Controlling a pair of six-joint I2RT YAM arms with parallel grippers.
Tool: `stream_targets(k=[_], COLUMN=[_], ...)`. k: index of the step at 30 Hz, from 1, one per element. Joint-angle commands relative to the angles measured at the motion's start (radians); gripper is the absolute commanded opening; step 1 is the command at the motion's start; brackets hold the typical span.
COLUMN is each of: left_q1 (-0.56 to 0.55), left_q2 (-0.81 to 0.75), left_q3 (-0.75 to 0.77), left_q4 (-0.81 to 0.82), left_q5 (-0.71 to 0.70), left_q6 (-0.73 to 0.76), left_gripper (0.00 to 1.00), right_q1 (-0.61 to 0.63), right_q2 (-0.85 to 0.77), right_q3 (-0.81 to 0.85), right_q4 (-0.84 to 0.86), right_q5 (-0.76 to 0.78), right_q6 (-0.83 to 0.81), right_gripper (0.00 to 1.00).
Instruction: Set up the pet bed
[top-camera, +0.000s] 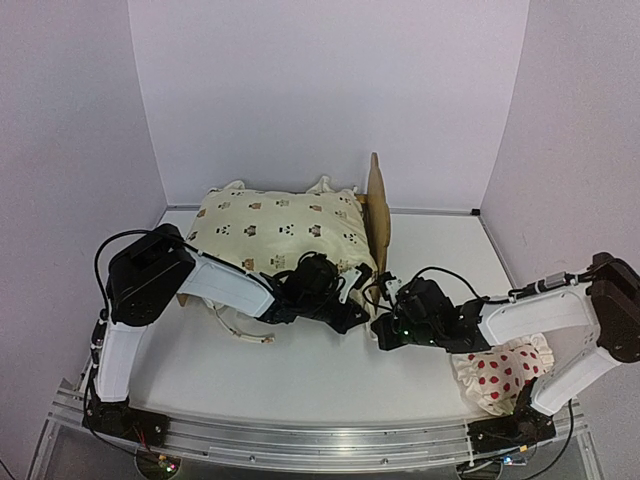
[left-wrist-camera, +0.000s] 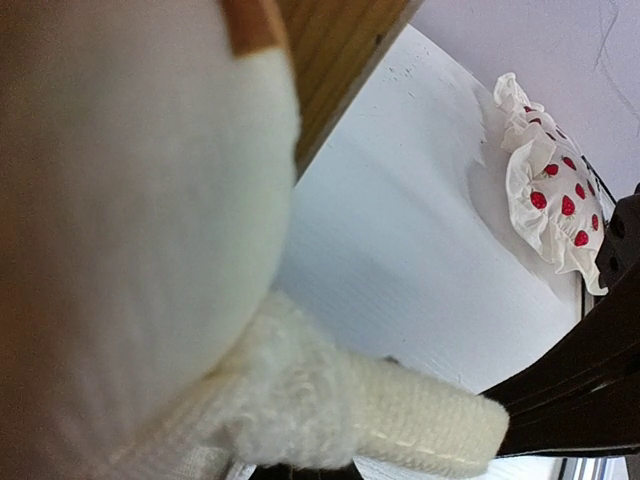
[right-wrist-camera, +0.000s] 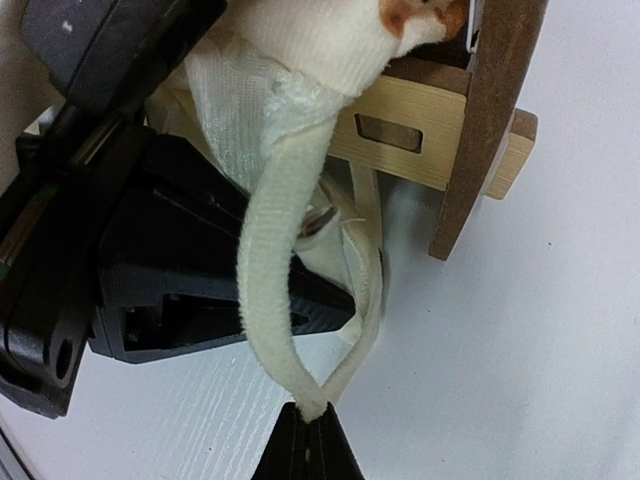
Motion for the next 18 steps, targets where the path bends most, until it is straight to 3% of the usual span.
stream_targets(k=[1,12,18], left_q1=[0.004,0.004,0.004], left_q2=[0.021,0.058,0.057], left_q3=[0.046,0.083,0.078], left_q4=[0.002,0.009,0.011], left_q5=[0.028,0.045,0.043], left_q6=[0.032,0.055,0.063], left_gripper=[0.00,0.00,0.00], right_q1=[0.002,0.001,0.002], right_q2=[0.010,0.012,-0.020], right_q3=[0.055,0.081,0.083], right_q4=[-0.051,-0.078,-0.135], right_q5=[-0.013,-0.081,-0.017], right_q6=[-0.024,-0.027,-0.027], right_gripper=[0.08,0.12,0.20])
